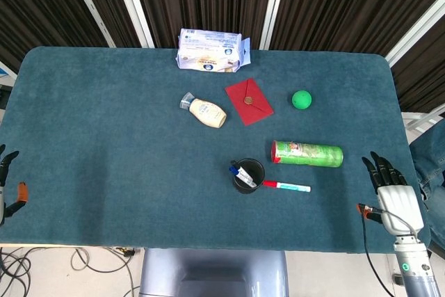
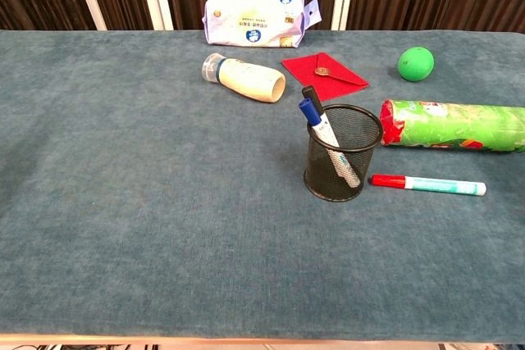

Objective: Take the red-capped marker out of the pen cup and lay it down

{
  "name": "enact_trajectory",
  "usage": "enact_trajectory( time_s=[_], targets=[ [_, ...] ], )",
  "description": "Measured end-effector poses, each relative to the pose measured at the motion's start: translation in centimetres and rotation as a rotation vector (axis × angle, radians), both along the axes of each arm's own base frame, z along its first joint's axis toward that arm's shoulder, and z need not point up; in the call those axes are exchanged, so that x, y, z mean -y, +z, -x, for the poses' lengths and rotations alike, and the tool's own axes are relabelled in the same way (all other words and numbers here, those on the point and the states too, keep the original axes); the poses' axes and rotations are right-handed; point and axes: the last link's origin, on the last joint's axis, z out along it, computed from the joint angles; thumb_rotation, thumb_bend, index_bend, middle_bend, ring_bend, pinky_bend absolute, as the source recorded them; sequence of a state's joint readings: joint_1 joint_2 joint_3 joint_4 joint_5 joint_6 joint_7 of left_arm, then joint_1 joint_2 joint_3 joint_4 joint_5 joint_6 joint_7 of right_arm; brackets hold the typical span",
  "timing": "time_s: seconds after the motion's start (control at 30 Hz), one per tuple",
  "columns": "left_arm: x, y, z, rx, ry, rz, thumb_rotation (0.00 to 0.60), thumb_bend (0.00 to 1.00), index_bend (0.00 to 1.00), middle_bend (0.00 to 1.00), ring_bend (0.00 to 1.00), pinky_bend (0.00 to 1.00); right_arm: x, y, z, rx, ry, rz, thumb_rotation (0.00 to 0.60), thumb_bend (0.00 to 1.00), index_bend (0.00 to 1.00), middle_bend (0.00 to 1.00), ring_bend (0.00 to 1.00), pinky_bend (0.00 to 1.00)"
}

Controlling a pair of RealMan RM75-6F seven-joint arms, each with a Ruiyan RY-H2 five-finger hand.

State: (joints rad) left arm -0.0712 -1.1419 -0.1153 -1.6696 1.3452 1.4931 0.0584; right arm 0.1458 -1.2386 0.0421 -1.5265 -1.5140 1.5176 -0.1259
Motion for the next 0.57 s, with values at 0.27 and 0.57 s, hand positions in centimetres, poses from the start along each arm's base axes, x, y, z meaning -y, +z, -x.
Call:
enact_trajectory(
  time_s=[0.27,0.57],
  targets=[
    [0.08,0.15,-0.09,-0.016,-0.021,-0.002,0.600,0.52,0.12,0.01,0.05,0.02,-0.33,-0.65,0.12,-0.037,-0.012,-0.015,0.600,0.12,0.09,0.00,0.09,0.23],
    [0.22,-0.08,-0.02,-0.062,-0.055,0.032,0.600,0.52,0.12,0.01,0.04,0.02,-0.28,-0.45,0.24,-0.006,-0.026,-0.021,0.600,0.12,0.09,0.00,0.09,0.23]
  ],
)
